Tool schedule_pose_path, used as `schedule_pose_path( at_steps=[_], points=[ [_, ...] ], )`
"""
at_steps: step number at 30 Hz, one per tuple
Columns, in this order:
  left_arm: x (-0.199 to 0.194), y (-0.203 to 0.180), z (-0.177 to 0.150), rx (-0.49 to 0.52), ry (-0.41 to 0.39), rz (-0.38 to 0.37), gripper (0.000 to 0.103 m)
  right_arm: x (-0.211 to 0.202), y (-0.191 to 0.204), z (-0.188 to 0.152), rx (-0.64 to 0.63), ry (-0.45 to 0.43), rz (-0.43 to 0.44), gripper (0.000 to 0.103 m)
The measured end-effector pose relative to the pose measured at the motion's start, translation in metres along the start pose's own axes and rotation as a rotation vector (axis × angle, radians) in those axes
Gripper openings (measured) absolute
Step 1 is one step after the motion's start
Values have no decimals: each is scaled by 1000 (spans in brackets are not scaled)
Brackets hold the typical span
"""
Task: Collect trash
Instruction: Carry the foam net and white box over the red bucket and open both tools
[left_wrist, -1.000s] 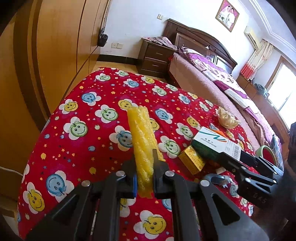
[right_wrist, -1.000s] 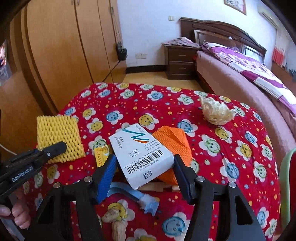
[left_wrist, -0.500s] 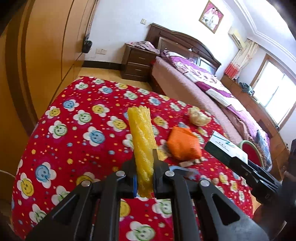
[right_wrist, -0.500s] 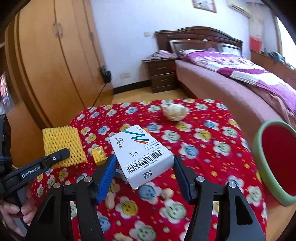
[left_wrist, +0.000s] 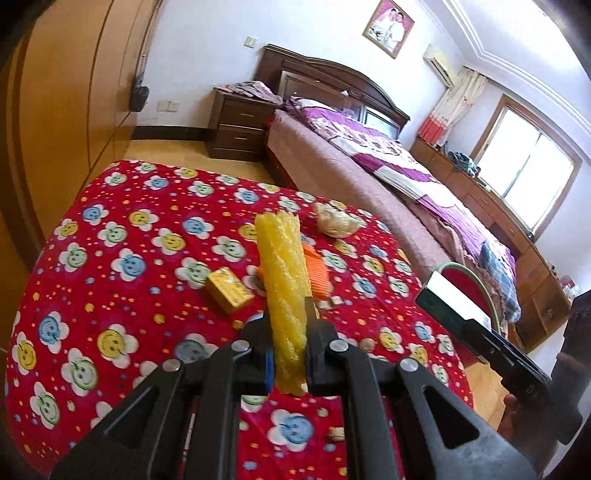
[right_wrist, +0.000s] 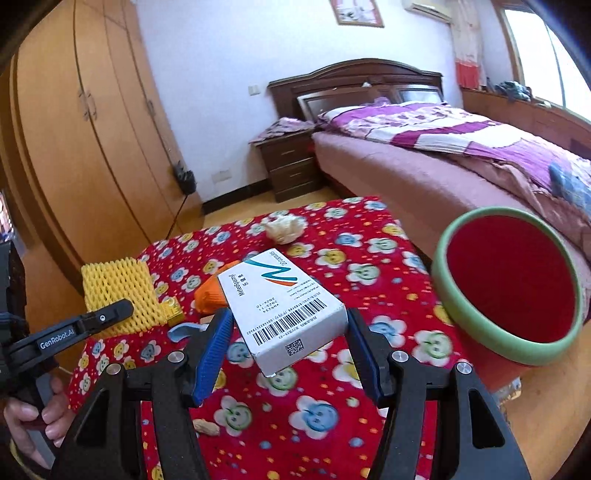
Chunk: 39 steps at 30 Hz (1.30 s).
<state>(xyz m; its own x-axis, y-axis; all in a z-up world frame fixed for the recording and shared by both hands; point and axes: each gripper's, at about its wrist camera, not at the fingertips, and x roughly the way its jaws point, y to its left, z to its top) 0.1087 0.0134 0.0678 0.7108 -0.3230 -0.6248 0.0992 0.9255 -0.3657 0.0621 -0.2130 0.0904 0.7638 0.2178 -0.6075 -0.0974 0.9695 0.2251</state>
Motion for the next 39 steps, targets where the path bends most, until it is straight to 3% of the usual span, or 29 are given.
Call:
schedule_pose_path(
  at_steps=[19,39],
  points=[
    [10,-80,-11,98,71,-140,10,-64,-80,-6,137,-126,-129,63],
    [49,-167,-13,262,138,-223,10,-81,-154,-15,264,-180,-253,63]
  ],
)
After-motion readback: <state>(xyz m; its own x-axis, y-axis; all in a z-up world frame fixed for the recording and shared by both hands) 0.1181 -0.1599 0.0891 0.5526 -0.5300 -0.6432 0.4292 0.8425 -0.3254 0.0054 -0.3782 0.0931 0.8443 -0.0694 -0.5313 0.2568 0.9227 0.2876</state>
